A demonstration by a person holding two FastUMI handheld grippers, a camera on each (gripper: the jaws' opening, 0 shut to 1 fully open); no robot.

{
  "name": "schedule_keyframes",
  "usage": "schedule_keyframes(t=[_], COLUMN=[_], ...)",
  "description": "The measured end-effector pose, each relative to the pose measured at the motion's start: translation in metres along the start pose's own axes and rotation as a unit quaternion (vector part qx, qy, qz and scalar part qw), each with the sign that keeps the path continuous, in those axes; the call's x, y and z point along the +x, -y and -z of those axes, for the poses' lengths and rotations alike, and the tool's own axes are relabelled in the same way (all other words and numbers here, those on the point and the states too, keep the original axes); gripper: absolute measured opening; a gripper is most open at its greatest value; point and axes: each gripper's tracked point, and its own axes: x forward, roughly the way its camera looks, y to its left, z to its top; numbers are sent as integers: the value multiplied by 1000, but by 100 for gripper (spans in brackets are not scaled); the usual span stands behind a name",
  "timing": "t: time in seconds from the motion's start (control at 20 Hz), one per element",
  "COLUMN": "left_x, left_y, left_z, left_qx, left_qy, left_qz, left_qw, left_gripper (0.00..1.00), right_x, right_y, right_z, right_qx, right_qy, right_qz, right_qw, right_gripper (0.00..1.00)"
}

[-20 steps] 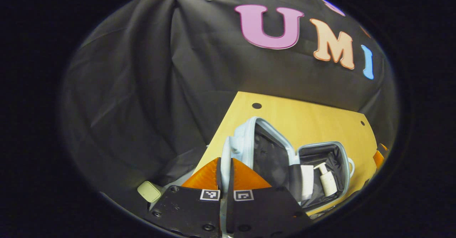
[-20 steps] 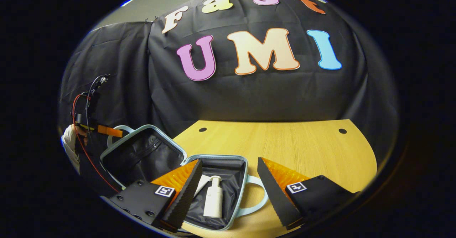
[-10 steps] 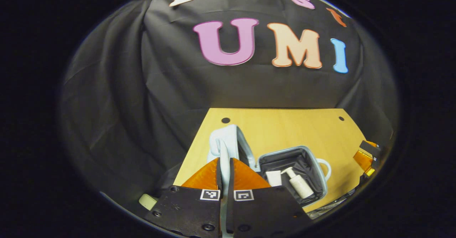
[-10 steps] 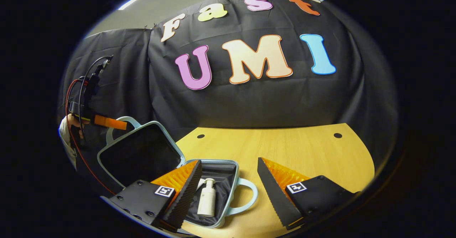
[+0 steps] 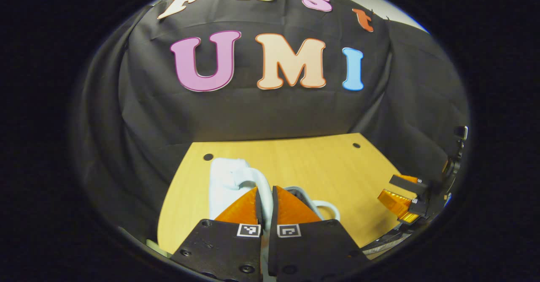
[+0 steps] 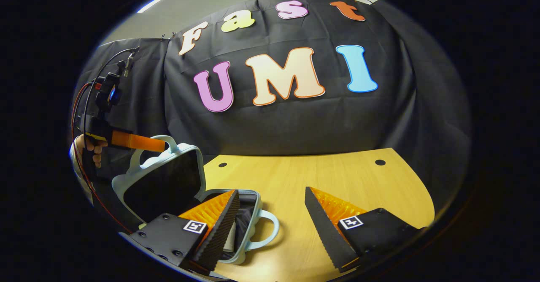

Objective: First open the suitcase, pack the skin care products into it, and then close the suitcase.

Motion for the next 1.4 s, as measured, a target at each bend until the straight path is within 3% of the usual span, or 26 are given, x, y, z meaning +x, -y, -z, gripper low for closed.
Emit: schedule_keyframes(t=[0.35, 0.6, 0.7, 0.75, 1.4], left_x=[33, 60, 73, 79, 141], left_y=[62, 104, 116, 120, 159], left_z=[27, 64, 80, 88, 182], left_qx=[-34, -39, -42, -41, -35], left_qy=[-16, -50, -68, -70, -144], left_qz=[70, 96, 100, 102, 102], left_qw=[997, 993, 992, 991, 984], left_gripper=[0, 0, 0, 0, 6], right_x=[-17, -28, -33, -35, -58], right_y=[28, 52, 62, 67, 122], right_z=[1, 0, 1, -1, 5], right_qx=[-8, -10, -8, -7, -4], right_qy=[-4, -7, -9, -8, -20], right_qz=[21, 37, 45, 48, 99], right_qw=[1000, 999, 999, 999, 995], right_gripper=[98, 98, 93, 98, 98])
